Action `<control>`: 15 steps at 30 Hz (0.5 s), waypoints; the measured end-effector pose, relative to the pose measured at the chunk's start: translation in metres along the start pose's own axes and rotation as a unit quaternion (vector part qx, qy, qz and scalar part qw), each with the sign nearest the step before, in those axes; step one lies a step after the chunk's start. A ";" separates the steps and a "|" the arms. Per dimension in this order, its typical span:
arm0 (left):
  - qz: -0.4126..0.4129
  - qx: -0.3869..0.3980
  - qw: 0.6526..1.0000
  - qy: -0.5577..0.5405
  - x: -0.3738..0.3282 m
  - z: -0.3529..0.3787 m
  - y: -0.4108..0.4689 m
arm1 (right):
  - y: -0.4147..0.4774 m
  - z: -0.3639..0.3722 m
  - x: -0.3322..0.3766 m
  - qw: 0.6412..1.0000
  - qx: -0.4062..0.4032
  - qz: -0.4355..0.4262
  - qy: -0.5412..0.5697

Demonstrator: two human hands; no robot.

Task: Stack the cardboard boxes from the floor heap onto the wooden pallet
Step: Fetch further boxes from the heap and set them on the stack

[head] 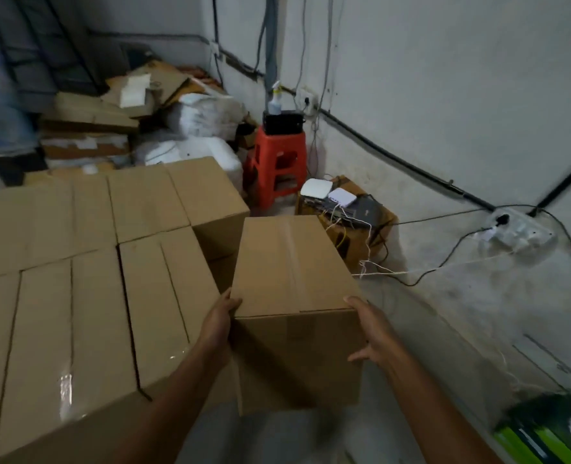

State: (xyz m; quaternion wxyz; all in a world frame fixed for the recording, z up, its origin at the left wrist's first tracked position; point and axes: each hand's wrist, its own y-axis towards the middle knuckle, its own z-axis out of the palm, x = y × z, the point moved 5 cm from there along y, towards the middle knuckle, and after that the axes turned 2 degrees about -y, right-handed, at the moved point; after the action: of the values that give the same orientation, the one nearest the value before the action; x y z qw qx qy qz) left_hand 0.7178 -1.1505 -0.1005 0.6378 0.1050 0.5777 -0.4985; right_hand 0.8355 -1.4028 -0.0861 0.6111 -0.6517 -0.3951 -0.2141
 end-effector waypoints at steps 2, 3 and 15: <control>0.000 -0.034 0.999 -0.013 0.014 0.013 0.010 | 0.035 -0.008 0.006 0.999 0.038 0.008 -0.013; -0.003 -0.046 0.999 -0.021 0.019 0.020 0.013 | 0.048 -0.012 0.009 0.998 0.050 0.012 -0.022; -0.010 -0.352 0.929 -0.118 0.091 0.028 0.063 | 0.176 0.002 -0.008 0.985 0.158 0.009 -0.062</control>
State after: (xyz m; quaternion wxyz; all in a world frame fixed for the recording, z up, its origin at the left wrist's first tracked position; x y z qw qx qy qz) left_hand 0.7682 -1.1870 -0.1959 0.6922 -0.1916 0.6376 -0.2784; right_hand 0.9676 -1.3920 -0.2029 0.6823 -0.5627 -0.4553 -0.1024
